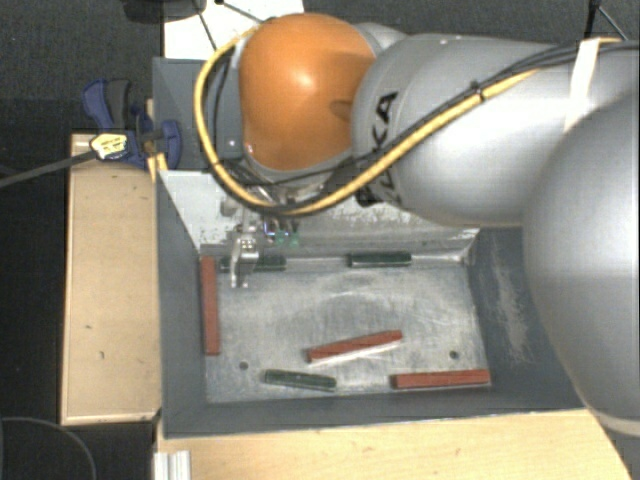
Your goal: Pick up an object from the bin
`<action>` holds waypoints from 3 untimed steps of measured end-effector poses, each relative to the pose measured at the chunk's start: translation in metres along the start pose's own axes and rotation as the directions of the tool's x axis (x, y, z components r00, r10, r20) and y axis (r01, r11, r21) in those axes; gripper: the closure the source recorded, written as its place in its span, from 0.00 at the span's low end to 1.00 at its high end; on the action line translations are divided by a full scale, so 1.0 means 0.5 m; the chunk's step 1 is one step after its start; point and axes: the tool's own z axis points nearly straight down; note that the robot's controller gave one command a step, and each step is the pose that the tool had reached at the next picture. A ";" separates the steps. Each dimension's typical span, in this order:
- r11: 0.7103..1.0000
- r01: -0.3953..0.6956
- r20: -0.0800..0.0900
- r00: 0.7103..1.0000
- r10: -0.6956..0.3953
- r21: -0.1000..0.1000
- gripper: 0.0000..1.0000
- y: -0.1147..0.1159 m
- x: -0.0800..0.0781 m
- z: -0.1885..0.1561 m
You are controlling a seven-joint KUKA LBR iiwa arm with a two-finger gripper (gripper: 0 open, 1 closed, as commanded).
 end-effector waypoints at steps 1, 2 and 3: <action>1.000 -0.003 0.000 1.000 0.003 0.000 1.00 0.000 0.000 0.000; 1.000 -0.003 0.000 1.000 0.003 0.000 1.00 0.000 0.000 0.000; 0.951 0.309 0.000 0.951 -0.309 0.003 0.00 -0.160 -0.012 -0.024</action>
Offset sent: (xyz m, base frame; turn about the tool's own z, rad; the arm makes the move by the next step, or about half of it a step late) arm 0.0000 0.0000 0.0000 0.0000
